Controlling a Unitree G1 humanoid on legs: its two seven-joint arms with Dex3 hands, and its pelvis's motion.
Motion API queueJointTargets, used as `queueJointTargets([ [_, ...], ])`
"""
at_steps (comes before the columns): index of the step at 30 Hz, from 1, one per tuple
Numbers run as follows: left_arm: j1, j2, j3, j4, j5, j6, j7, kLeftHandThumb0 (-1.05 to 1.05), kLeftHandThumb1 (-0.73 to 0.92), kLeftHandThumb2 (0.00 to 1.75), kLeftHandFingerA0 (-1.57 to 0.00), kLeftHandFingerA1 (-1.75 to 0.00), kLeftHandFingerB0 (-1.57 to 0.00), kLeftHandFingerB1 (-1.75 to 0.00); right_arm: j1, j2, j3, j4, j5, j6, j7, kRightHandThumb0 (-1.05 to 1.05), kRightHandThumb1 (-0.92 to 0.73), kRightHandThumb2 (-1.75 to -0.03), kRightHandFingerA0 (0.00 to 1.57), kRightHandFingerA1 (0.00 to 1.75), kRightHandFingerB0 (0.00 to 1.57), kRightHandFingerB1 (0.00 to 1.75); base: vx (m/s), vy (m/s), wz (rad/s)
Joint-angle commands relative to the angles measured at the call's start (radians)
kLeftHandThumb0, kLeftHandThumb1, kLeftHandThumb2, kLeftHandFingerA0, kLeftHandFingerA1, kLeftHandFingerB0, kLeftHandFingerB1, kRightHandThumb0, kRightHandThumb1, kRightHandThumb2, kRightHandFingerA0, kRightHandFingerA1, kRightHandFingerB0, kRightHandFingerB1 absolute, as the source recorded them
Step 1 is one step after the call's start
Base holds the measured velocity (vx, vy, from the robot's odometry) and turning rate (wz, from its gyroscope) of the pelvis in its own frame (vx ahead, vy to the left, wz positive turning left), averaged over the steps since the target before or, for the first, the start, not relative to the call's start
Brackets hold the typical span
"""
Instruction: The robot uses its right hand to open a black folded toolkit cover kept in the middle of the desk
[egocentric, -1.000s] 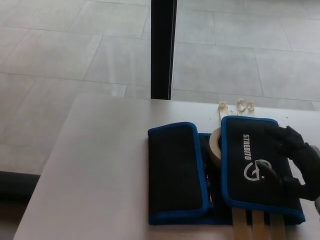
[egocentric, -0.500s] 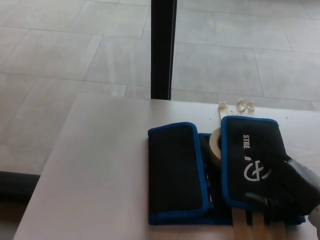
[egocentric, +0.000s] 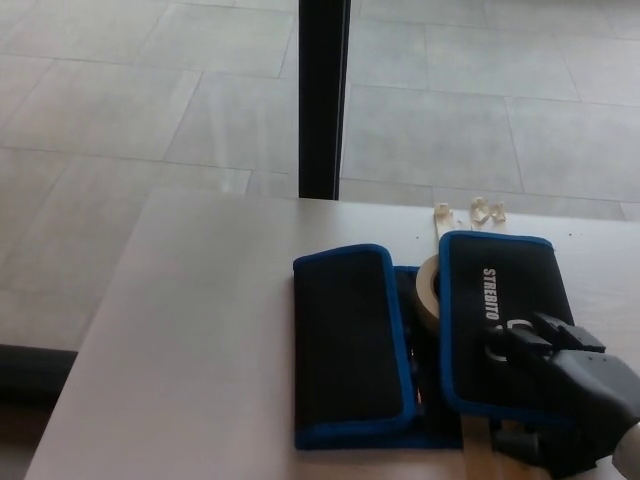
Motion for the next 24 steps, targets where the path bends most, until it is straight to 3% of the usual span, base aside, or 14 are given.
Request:
queueJointTargets([
  [1,-0.040,-0.008,0.064,-0.043,-0.088,-0.092,-0.022,-0.68,0.53,0.56,-0.54,-0.63,-0.55,-0.45,-0.052,-0.093,0.163,0.072,-0.505,0.076,-0.092,-0.96,-0.54,-0.86,0.00,0.00,0.13,0.21,0.00,0.000,0.00],
  [2,-0.042,-0.011,0.069,-0.046,-0.093,-0.093,-0.015,-0.67,0.40,0.83,-0.51,-0.67,-0.49,-0.55,-0.052,-0.090,0.163,0.072,-0.505,0.087,-0.087,-0.88,-0.49,-0.84,0.00,0.07,0.13,0.22,0.00,0.000,0.00],
  [5,-0.034,-0.012,0.068,-0.056,-0.091,-0.102,-0.020,-0.70,0.52,0.56,-0.54,-0.62,-0.50,-0.44,-0.051,-0.078,0.165,0.081,-0.512,0.111,-0.105,-0.88,-0.48,-0.82,0.00,0.03,0.12,0.23,0.00,0.000,0.00],
  [6,-0.037,-0.014,0.065,-0.063,-0.089,-0.103,-0.020,-0.71,0.40,0.84,-0.52,-0.67,-0.49,-0.56,-0.050,-0.054,0.164,0.106,-0.532,0.156,-0.178,-0.68,-0.52,-0.57,0.00,0.22,0.10,0.32,0.00,0.000,0.00],
  [7,-0.037,-0.013,0.062,-0.058,-0.085,-0.112,-0.024,-0.68,0.54,0.56,-0.55,-0.62,-0.55,-0.46,-0.054,-0.038,0.169,0.133,-0.555,0.179,-0.251,-0.57,-0.51,-0.57,0.02,0.35,0.17,0.33,0.00,0.000,0.00],
  [13,-0.053,-0.019,0.085,-0.053,-0.104,-0.123,-0.035,-0.69,0.50,0.56,-0.57,-0.63,-0.60,-0.45,-0.099,0.036,0.180,0.284,-0.598,0.236,-0.541,-0.32,-0.58,-0.58,0.31,0.58,0.30,0.38,0.00,0.000,0.00],
  [14,-0.053,-0.025,0.091,-0.064,-0.111,-0.134,-0.038,-0.69,0.49,0.56,-0.56,-0.62,-0.59,-0.46,-0.109,0.050,0.171,0.312,-0.580,0.230,-0.571,-0.34,-0.61,-0.58,0.49,0.76,0.32,0.41,0.00,0.000,0.00],
  [17,-0.050,-0.027,0.090,-0.079,-0.111,-0.152,-0.051,-0.69,0.50,0.56,-0.53,-0.63,-0.58,-0.46,-0.119,0.069,0.153,0.346,-0.545,0.199,-0.602,-0.33,-0.61,-0.58,0.56,1.10,0.32,0.42,0.00,0.000,0.00],
  [19,-0.055,-0.029,0.088,-0.084,-0.110,-0.172,-0.060,-0.72,0.49,0.57,-0.48,-0.59,-0.52,-0.46,-0.129,0.109,0.095,0.388,-0.464,0.131,-0.671,-0.40,-0.60,-0.62,0.86,1.56,0.42,0.45,0.00,0.000,0.00],
  [20,-0.057,-0.030,0.087,-0.085,-0.109,-0.170,-0.059,-0.71,0.49,0.56,-0.51,-0.62,-0.53,-0.45,-0.135,0.123,0.081,0.406,-0.449,0.121,-0.695,-0.42,-0.46,-0.89,1.20,1.36,0.38,0.59,0.00,0.000,0.00],
  [21,-0.060,-0.030,0.084,-0.079,-0.104,-0.174,-0.058,-0.68,0.50,0.56,-0.50,-0.61,-0.54,-0.46,-0.137,0.141,0.059,0.418,-0.429,0.118,-0.730,-0.39,-0.49,-0.93,1.26,1.36,0.45,0.62,0.00,0.000,0.00],
  [22,-0.060,-0.031,0.086,-0.078,-0.105,-0.175,-0.057,-0.68,0.50,0.56,-0.50,-0.61,-0.54,-0.46,-0.144,0.145,0.057,0.426,-0.428,0.115,-0.735,-0.39,-0.49,-0.93,1.26,1.36,0.45,0.62,0.00,0.000,0.00],
  [23,-0.056,-0.030,0.080,-0.083,-0.099,-0.177,-0.059,-0.70,0.50,0.56,-0.51,-0.63,-0.53,-0.46,-0.151,0.161,0.030,0.443,-0.397,0.086,-0.756,-0.36,-0.69,-0.60,0.99,1.75,0.54,0.50,0.00,0.000,0.00],
  [24,-0.052,-0.033,0.076,-0.088,-0.096,-0.180,-0.063,-0.70,0.50,0.56,-0.50,-0.63,-0.53,-0.47,-0.152,0.169,0.008,0.447,-0.371,0.068,-0.763,-0.34,-0.67,-0.66,1.01,1.75,0.54,0.52,0.00,0.000,0.00],
])
